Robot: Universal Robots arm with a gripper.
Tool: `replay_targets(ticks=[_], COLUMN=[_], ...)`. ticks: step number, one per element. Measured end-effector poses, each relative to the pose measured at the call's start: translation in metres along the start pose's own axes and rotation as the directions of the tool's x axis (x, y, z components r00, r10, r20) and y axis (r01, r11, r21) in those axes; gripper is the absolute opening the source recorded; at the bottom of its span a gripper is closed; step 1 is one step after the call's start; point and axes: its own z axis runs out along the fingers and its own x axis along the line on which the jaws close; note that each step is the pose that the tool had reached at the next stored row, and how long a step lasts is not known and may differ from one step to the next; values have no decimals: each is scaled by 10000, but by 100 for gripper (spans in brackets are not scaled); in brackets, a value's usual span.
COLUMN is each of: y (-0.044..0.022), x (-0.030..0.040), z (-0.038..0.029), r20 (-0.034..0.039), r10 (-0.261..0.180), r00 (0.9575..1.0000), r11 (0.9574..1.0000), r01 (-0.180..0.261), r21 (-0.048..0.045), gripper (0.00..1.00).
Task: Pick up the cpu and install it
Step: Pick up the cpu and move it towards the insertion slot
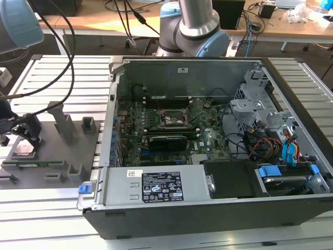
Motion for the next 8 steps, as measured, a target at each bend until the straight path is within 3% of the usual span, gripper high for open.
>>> replay_targets(ticks=[8], y=[-3], x=[2], z=[69], r20=[0], r10=[0], r00=[10000], r11=[10000], r01=[0], r21=[0], gripper=[80])
